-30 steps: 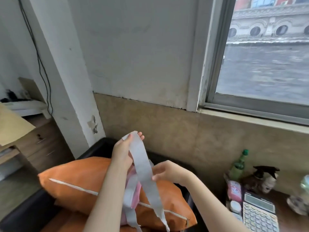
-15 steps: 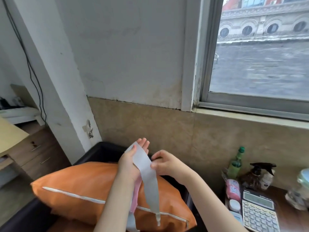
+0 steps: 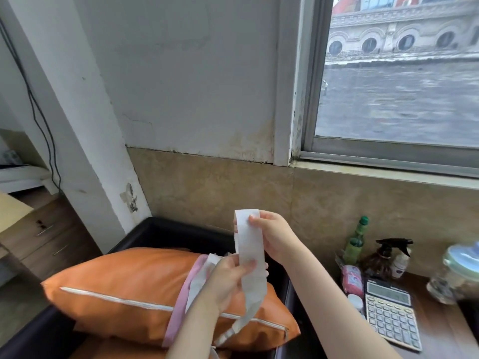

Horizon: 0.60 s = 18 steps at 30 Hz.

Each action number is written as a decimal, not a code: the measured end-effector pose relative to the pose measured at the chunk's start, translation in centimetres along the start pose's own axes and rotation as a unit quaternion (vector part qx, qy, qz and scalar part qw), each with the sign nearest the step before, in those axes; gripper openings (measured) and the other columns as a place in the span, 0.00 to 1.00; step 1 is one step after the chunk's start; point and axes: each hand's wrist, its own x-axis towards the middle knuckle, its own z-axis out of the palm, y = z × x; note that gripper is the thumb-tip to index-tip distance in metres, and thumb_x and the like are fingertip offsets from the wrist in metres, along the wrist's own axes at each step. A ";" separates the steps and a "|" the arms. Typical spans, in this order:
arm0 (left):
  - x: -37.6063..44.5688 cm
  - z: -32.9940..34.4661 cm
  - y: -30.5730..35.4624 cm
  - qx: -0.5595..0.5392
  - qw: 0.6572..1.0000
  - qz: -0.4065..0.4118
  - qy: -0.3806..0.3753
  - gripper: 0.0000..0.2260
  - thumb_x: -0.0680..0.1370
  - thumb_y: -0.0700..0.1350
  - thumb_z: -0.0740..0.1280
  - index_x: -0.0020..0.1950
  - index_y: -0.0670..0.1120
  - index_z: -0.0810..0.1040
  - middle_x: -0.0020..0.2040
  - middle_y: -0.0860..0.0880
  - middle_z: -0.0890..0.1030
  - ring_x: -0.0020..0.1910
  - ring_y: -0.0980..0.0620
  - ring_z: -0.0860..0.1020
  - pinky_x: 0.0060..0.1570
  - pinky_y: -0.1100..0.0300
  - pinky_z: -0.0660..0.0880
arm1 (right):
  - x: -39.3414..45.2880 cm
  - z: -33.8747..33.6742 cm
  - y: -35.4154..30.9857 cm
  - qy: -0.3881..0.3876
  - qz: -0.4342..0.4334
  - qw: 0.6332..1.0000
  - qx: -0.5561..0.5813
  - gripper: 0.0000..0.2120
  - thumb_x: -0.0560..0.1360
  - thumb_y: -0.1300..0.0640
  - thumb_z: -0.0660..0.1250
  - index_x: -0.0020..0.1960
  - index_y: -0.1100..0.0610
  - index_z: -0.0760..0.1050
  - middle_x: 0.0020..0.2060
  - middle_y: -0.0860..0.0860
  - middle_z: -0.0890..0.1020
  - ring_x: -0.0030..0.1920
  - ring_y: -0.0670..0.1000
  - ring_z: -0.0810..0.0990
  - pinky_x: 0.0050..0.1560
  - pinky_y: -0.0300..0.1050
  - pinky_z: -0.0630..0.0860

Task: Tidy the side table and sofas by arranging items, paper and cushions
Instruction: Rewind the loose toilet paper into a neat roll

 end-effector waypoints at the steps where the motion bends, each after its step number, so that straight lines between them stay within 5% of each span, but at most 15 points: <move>1: 0.0 0.2 -0.1 -0.002 1.000 0.002 0.031 0.10 0.78 0.40 0.64 0.57 0.38 0.78 0.46 0.41 0.84 0.46 0.45 0.83 0.45 0.53 0.79 | -0.1 -0.1 0.0 0.012 -0.004 1.000 -0.002 0.10 0.79 0.61 0.59 0.50 0.65 0.77 0.39 0.55 0.81 0.38 0.50 0.80 0.41 0.42 0.76; 3: 0.3 0.0 0.5 -0.054 0.995 0.024 0.079 0.10 0.80 0.39 0.62 0.56 0.35 0.78 0.43 0.40 0.84 0.41 0.46 0.83 0.44 0.53 0.78 | -0.8 -0.6 0.4 0.020 0.009 0.999 -0.023 0.11 0.79 0.56 0.61 0.53 0.62 0.77 0.40 0.53 0.80 0.38 0.48 0.80 0.46 0.43 0.76; 6: 0.3 0.0 2.4 -0.149 0.981 0.067 0.106 0.11 0.81 0.35 0.57 0.53 0.34 0.78 0.41 0.40 0.84 0.37 0.49 0.83 0.39 0.58 0.80 | -2.9 -1.2 2.1 -0.083 0.077 0.982 -0.154 0.13 0.75 0.50 0.67 0.55 0.57 0.79 0.48 0.57 0.83 0.50 0.55 0.82 0.57 0.52 0.75; 8: 0.0 0.1 3.3 -0.181 0.974 0.079 0.109 0.11 0.81 0.34 0.55 0.52 0.36 0.78 0.43 0.42 0.83 0.37 0.51 0.84 0.38 0.59 0.80 | -4.5 -0.6 3.2 -0.127 0.111 0.954 -0.247 0.11 0.73 0.54 0.70 0.52 0.58 0.81 0.49 0.58 0.84 0.51 0.57 0.82 0.55 0.52 0.78; 12: -0.5 -0.3 3.8 -0.194 0.975 0.077 0.078 0.10 0.81 0.36 0.57 0.49 0.40 0.77 0.34 0.48 0.83 0.32 0.55 0.81 0.34 0.63 0.78 | -5.3 0.6 3.3 -0.010 0.082 0.982 -0.173 0.06 0.76 0.63 0.65 0.48 0.63 0.80 0.39 0.56 0.84 0.39 0.51 0.84 0.39 0.45 0.78; 16: -1.5 0.6 2.9 -0.126 0.991 0.036 0.023 0.10 0.80 0.37 0.58 0.52 0.36 0.78 0.35 0.44 0.82 0.32 0.52 0.81 0.32 0.63 0.77 | -4.6 1.5 1.7 0.055 0.049 0.989 -0.132 0.10 0.71 0.57 0.67 0.48 0.62 0.79 0.45 0.64 0.83 0.46 0.64 0.82 0.49 0.66 0.75; 18: -1.6 0.9 2.7 -0.121 0.991 0.026 0.039 0.10 0.80 0.38 0.59 0.52 0.36 0.79 0.38 0.41 0.83 0.35 0.49 0.82 0.35 0.61 0.78 | -4.7 2.1 1.2 0.046 0.053 0.985 -0.161 0.12 0.71 0.55 0.67 0.51 0.62 0.79 0.47 0.64 0.83 0.49 0.63 0.82 0.52 0.66 0.75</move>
